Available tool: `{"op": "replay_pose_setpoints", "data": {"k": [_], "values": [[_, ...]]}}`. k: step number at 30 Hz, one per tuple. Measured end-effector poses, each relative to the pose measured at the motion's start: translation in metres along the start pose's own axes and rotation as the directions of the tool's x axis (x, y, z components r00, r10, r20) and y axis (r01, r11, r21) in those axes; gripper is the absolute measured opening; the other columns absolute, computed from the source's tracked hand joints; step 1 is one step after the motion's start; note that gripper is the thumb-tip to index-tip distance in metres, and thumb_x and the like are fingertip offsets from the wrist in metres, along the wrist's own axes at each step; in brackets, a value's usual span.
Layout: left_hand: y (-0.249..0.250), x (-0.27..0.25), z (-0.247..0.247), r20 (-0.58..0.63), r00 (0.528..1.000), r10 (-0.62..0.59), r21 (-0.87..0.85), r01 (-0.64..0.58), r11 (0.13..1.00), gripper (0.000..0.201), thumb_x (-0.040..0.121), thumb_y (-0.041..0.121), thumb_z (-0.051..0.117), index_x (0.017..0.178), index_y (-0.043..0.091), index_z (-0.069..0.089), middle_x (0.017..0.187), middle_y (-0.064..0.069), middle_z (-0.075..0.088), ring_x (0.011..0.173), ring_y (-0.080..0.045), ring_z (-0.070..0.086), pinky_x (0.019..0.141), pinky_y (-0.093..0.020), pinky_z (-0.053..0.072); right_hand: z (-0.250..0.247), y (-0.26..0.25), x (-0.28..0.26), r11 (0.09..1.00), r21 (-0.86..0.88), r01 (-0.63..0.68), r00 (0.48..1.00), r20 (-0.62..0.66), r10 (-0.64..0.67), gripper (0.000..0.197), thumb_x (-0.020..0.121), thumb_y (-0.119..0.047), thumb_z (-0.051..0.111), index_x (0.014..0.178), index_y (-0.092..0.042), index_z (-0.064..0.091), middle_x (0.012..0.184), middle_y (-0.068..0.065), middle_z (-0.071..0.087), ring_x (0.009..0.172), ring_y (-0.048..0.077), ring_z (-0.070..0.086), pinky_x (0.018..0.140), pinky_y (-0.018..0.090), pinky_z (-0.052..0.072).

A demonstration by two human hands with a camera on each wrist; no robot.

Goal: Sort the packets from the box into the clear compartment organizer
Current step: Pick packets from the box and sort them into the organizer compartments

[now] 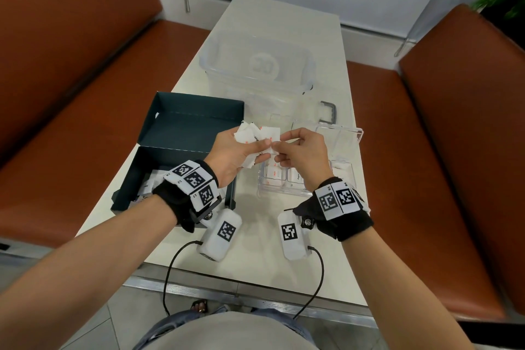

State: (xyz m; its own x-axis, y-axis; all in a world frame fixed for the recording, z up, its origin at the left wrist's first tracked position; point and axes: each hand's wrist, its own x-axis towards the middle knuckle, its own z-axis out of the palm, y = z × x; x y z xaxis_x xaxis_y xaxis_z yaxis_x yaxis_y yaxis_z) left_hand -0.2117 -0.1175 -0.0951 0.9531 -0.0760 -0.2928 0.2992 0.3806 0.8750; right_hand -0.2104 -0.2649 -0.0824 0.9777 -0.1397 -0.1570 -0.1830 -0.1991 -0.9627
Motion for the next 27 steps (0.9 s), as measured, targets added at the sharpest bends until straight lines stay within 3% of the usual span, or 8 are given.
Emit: {"op": "replay_pose_setpoints", "data": {"k": [7,11,13,16,18,20,23,27], "values": [[0.002,-0.001,-0.005,0.022,1.000,0.007,0.073,-0.009,0.997,0.029,0.078,-0.007,0.073,0.105,0.001,0.066,0.095,-0.010,0.074,0.083,-0.022,0.074,0.062,-0.025,0.058,-0.007,-0.006,0.012,0.987,-0.153,0.040,0.996,0.090,-0.027,0.028,0.084,-0.022,0.071,0.110,-0.017,0.063,0.081,0.000,0.066,0.062,0.011,0.062,0.057,0.021,0.047],[0.002,0.000,-0.007,0.042,0.999,0.023,0.169,-0.029,0.985,0.029,0.077,-0.009,0.074,0.103,0.000,0.066,0.092,-0.010,0.074,0.084,-0.023,0.074,0.061,-0.028,0.059,-0.010,-0.013,0.023,0.938,-0.285,0.196,0.969,0.202,-0.141,0.013,0.085,-0.012,0.068,0.095,-0.018,0.073,0.072,-0.009,0.066,0.060,-0.003,0.058,0.063,0.012,0.045],[0.003,0.000,-0.012,0.042,0.998,0.048,0.221,-0.056,0.974,0.029,0.077,-0.006,0.075,0.105,-0.003,0.064,0.093,-0.017,0.073,0.080,-0.025,0.073,0.069,-0.031,0.060,-0.013,-0.012,0.033,0.938,-0.289,0.194,0.974,0.168,-0.150,0.011,0.083,-0.007,0.069,0.089,-0.015,0.075,0.074,-0.006,0.068,0.066,-0.001,0.059,0.070,0.017,0.046],[0.005,0.000,-0.022,0.046,0.997,0.068,0.233,-0.077,0.969,0.024,0.081,-0.004,0.073,0.102,-0.004,0.061,0.080,-0.024,0.066,0.055,-0.022,0.058,0.073,-0.029,0.054,-0.017,0.000,0.044,0.937,-0.325,0.131,0.991,0.042,-0.123,0.012,0.082,-0.006,0.069,0.091,-0.011,0.075,0.084,0.003,0.071,0.077,0.009,0.059,0.076,0.020,0.045],[0.006,0.001,-0.028,0.008,0.999,0.046,0.195,-0.047,0.980,0.022,0.080,-0.006,0.072,0.098,-0.002,0.061,0.078,-0.022,0.067,0.063,-0.025,0.057,0.081,-0.037,0.051,-0.013,0.014,0.046,0.885,-0.457,0.093,0.995,0.067,-0.070,0.014,0.085,-0.007,0.067,0.095,-0.010,0.075,0.094,0.007,0.072,0.081,0.013,0.060,0.075,0.018,0.046],[0.005,0.002,-0.030,-0.025,0.999,0.028,0.161,-0.023,0.987,0.020,0.080,-0.008,0.072,0.095,-0.001,0.061,0.076,-0.017,0.070,0.082,-0.034,0.055,0.089,-0.045,0.048,-0.005,0.029,0.045,0.803,-0.591,0.077,0.995,0.103,-0.020,0.014,0.086,-0.010,0.065,0.095,-0.013,0.075,0.099,0.006,0.072,0.092,0.019,0.063,0.086,0.031,0.050],[0.004,0.002,-0.031,-0.040,0.999,0.007,0.134,-0.001,0.991,0.020,0.079,-0.010,0.072,0.095,-0.001,0.063,0.076,-0.014,0.071,0.088,-0.037,0.058,0.098,-0.051,0.047,0.004,0.040,0.042,0.722,-0.691,0.034,0.998,0.062,0.012,0.018,0.087,-0.012,0.059,0.092,-0.020,0.074,0.101,0.003,0.071,0.103,0.024,0.062,0.099,0.046,0.044],[0.004,0.003,-0.030,-0.048,0.999,-0.010,0.098,0.014,0.995,0.023,0.078,-0.009,0.073,0.098,-0.002,0.063,0.085,-0.019,0.069,0.089,-0.038,0.064,0.099,-0.050,0.048,0.012,0.047,0.039,0.509,-0.853,0.115,0.993,0.082,-0.087,0.020,0.091,-0.018,0.053,0.097,-0.022,0.072,0.097,0.000,0.070,0.100,0.024,0.059,0.100,0.044,0.033]]}}
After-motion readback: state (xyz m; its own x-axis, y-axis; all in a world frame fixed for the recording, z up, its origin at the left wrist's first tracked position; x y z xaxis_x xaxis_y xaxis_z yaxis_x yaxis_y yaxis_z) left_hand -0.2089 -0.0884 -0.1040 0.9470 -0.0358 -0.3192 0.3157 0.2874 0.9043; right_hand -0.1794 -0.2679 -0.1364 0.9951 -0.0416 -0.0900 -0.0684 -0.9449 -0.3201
